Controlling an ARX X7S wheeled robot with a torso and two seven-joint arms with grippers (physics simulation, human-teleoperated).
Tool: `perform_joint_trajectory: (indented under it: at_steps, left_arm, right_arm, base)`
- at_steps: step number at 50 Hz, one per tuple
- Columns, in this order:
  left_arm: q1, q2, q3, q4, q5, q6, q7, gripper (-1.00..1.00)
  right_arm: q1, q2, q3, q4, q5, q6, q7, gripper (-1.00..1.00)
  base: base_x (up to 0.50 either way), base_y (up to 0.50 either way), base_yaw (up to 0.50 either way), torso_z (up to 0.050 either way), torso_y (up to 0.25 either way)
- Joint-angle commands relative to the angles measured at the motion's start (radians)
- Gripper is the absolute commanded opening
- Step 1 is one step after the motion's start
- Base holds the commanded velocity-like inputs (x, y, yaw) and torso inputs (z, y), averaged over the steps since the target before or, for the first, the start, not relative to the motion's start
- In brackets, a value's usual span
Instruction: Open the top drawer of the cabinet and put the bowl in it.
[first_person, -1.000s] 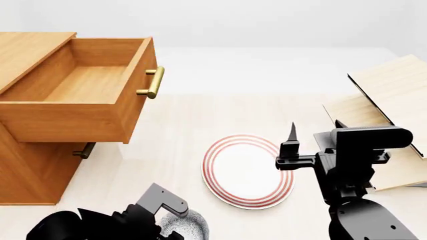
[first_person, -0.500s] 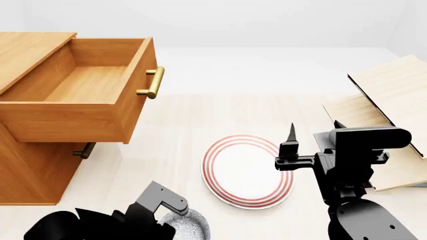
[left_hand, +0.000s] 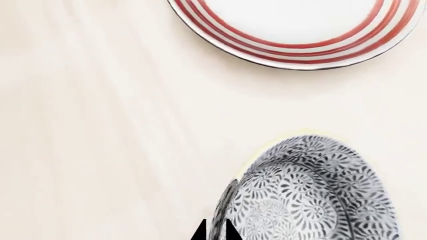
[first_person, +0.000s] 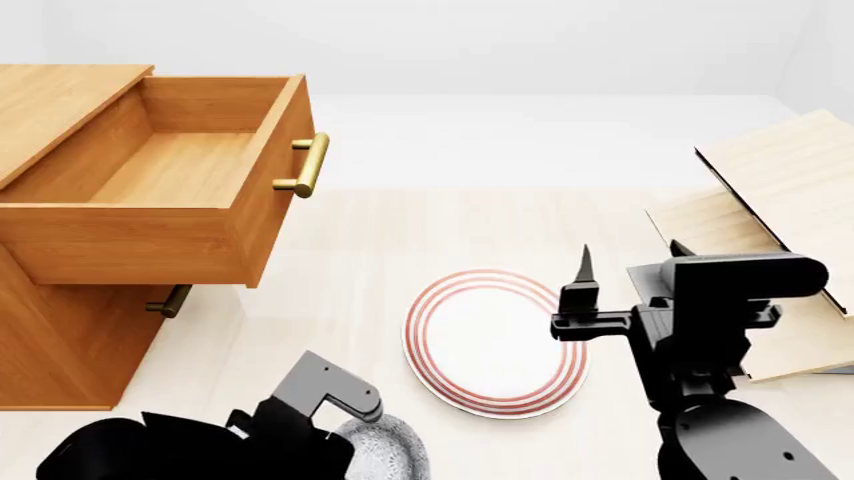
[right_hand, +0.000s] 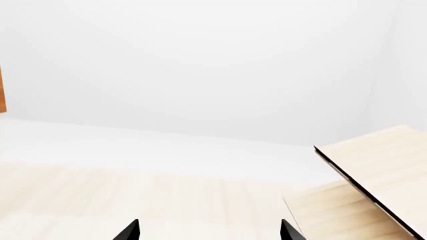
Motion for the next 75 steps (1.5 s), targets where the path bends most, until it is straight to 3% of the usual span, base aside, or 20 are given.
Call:
perform_joint_trajectory:
  at_steps: [1, 19, 41, 57, 75]
  left_arm:
    - [-0.008, -0.011, -0.046, 0.101, -0.064, -0.021, -0.072, -1.00]
    - [-0.058, -0.024, -0.107, 0.229, -0.233, -0.061, -0.205, -1.00]
    - [-0.217, -0.032, -0.149, 0.285, -0.499, -0.068, -0.407, -1.00]
    - [-0.467, -0.025, -0.159, 0.282, -0.711, -0.013, -0.560, -1.00]
    - [-0.881, 0.077, -0.182, 0.035, -0.766, 0.070, -0.620, -1.00]
  right_arm:
    - [-0.006, 0.005, 0.003, -0.017, 0.005, 0.004, 0.007, 1.00]
    - [-0.002, 0.010, 0.009, -0.039, 0.018, 0.018, 0.017, 1.00]
    - [-0.003, 0.027, 0.061, -0.101, 0.061, 0.056, 0.041, 1.00]
    - [-0.041, 0.049, 0.139, -0.186, 0.112, 0.080, 0.065, 1.00]
    - [-0.044, 0.057, 0.155, -0.204, 0.130, 0.085, 0.072, 1.00]
  base:
    - [0.00, 0.00, 0.00, 0.000, 0.000]
    - [0.00, 0.00, 0.00, 0.000, 0.000]
    - [0.00, 0.00, 0.00, 0.000, 0.000]
    - [0.00, 0.00, 0.00, 0.000, 0.000]
    - [0.00, 0.00, 0.00, 0.000, 0.001]
